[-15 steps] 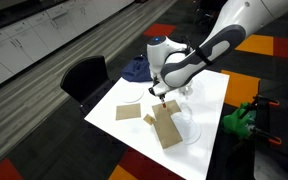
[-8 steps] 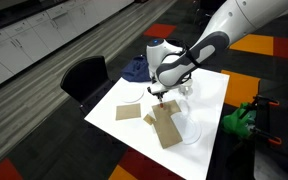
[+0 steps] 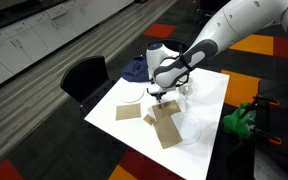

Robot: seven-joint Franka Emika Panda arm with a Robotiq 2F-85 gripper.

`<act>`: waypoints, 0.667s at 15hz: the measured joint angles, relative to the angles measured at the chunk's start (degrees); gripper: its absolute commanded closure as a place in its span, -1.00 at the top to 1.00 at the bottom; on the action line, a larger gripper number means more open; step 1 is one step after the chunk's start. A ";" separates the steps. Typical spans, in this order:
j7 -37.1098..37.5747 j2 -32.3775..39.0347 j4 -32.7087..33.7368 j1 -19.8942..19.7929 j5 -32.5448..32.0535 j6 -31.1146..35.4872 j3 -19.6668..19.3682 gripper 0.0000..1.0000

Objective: Remove the marker from the cup and put it on the table

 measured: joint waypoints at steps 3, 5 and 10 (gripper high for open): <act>0.73 1.65 1.85 -0.02 0.04 0.00 0.00 -0.07; 0.80 2.44 2.80 -0.02 0.04 0.00 0.00 0.15; 0.84 3.49 4.25 0.01 0.04 -0.01 0.00 0.89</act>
